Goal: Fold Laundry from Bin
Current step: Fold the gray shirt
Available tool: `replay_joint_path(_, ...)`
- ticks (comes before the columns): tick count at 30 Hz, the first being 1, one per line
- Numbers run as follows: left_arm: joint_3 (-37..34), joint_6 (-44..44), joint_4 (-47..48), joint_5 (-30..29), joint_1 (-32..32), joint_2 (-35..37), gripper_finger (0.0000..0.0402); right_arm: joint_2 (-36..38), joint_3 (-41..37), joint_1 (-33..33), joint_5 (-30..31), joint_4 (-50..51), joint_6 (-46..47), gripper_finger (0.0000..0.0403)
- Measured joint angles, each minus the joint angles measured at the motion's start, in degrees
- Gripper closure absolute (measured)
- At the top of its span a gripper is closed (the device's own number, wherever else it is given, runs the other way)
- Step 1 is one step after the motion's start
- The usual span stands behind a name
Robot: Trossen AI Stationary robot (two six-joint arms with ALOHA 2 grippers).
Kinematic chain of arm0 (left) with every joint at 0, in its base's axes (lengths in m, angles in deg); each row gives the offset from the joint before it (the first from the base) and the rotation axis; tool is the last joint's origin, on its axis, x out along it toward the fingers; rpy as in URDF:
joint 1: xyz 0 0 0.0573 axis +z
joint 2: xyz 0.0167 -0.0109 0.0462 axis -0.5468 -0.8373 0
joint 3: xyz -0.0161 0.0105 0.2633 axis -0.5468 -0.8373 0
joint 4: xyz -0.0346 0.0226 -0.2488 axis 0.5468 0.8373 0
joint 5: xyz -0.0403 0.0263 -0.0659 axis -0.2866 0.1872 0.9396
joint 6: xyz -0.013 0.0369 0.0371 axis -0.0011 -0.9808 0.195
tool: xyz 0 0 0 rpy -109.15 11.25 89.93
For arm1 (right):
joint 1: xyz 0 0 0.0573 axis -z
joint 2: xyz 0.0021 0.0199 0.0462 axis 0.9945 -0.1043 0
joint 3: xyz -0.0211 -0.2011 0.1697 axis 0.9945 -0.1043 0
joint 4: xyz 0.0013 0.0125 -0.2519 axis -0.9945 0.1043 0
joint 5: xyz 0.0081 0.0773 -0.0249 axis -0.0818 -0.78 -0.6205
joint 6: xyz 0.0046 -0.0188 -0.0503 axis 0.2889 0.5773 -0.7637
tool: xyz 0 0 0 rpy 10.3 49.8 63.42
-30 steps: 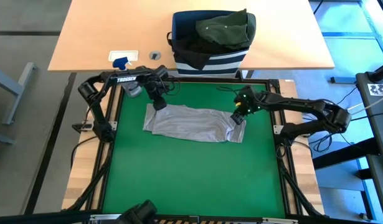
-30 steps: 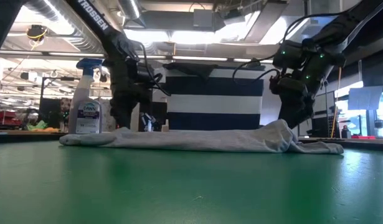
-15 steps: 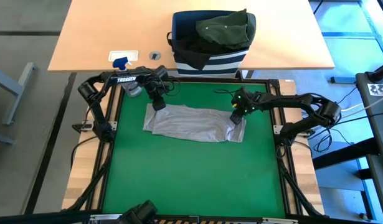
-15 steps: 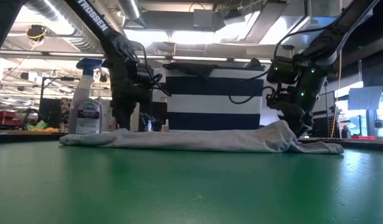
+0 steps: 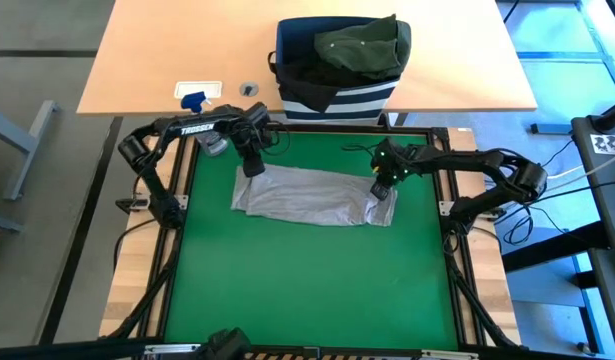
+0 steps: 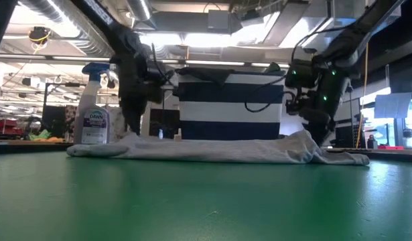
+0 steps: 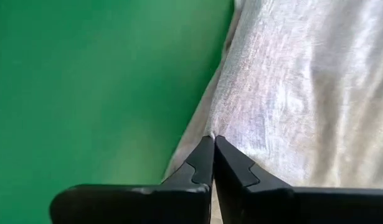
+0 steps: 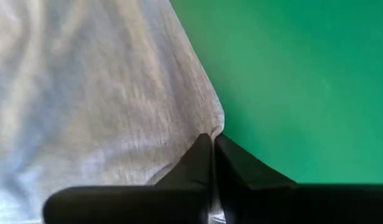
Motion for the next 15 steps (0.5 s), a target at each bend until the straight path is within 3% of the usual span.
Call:
replay_joint_path(9, 0.63, 1.11, 3.58, -1.16, -2.45, 9.96, 0.0401, 4.49, 12.86, -1.64, -1.96, 16.95, -2.14, 0.0395)
replay_joint_path(15, 0.63, 3.06, 9.73, 3.06, -7.11, 17.56, 0.0401, 9.36, 16.44, -9.55, -6.00, 22.27, 2.29, 0.0399)
